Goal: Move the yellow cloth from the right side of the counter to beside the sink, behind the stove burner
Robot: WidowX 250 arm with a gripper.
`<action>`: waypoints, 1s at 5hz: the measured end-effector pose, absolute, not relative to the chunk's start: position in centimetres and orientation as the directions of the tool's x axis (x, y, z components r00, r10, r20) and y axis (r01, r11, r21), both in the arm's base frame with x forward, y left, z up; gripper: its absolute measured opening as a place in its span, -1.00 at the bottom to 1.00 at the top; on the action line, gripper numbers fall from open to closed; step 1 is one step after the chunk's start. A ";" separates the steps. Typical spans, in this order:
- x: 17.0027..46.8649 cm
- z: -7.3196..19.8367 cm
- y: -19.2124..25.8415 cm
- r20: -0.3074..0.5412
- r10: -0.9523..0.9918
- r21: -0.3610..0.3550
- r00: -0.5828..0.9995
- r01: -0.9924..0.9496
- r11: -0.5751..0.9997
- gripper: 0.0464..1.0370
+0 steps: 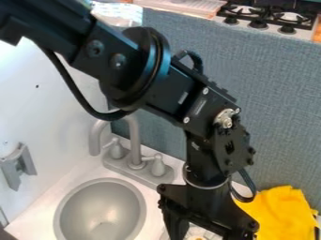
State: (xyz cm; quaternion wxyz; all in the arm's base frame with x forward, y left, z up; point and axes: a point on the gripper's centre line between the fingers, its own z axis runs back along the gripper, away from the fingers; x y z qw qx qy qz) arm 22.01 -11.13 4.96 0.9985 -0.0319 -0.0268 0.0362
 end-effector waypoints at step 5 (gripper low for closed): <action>33.5 2.1 -14.3 0.240 -0.252 -0.078 0.937 0.277 0.958 0.93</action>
